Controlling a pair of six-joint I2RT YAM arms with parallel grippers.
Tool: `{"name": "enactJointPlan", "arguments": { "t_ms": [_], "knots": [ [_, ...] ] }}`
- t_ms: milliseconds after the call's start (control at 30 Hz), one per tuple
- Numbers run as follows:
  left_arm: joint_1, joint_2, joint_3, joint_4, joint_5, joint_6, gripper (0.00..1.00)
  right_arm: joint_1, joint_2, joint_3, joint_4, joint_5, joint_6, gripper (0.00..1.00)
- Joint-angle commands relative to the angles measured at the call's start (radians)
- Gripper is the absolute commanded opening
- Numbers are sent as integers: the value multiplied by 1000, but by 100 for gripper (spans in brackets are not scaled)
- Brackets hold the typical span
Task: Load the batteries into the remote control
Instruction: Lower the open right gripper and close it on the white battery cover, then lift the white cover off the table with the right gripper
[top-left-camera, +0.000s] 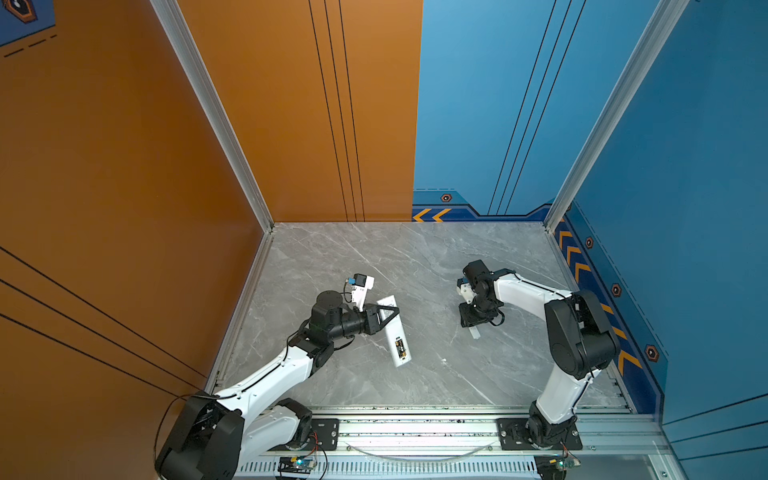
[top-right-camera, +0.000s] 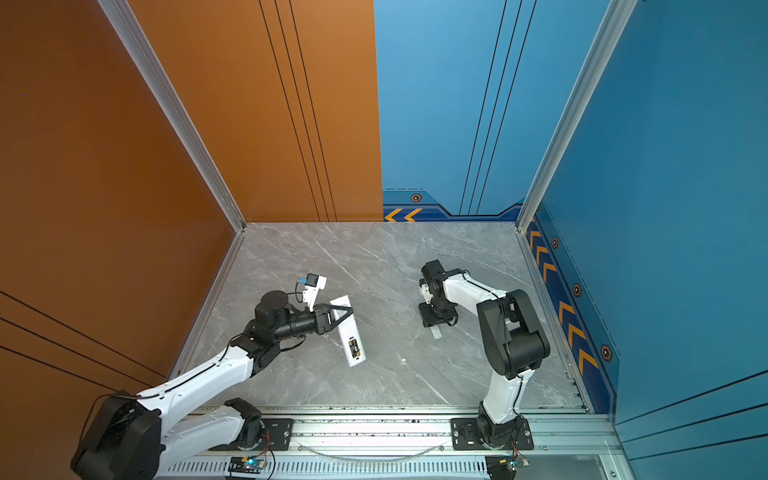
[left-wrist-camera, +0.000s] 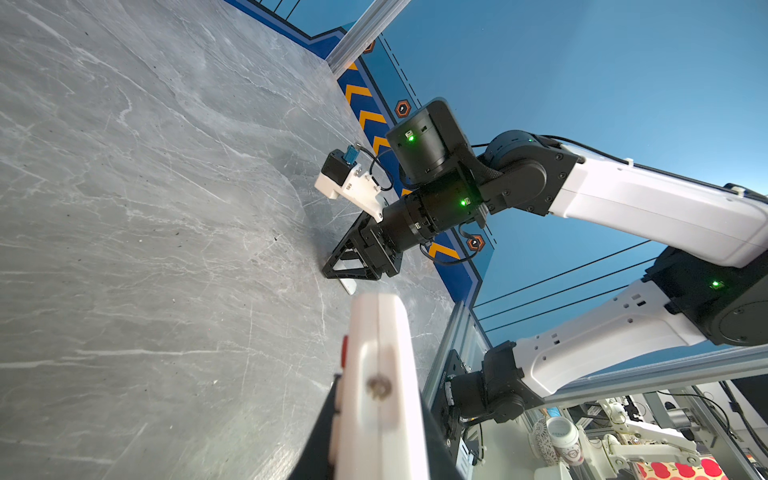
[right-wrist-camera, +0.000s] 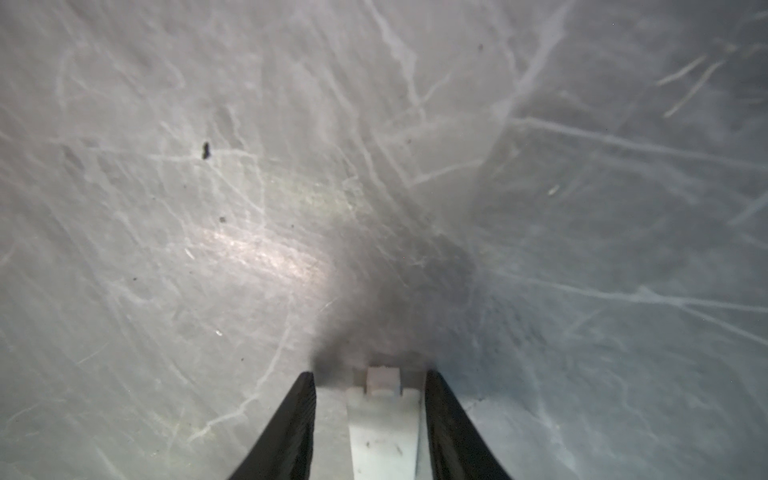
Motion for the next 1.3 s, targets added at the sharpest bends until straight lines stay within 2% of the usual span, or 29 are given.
{"name": "enactJointPlan", "arguments": {
  "t_ms": [0, 300, 1267],
  "knots": [
    [-6, -26, 1, 7, -10, 14, 0, -6, 20, 19, 10, 2, -8, 40],
    [-4, -28, -1, 7, -9, 13, 0, -6, 23, 18, 9, 11, -9, 33],
    [4, -43, -4, 7, -9, 5, 0, -6, 20, 15, 9, 16, -15, 20]
  ]
}}
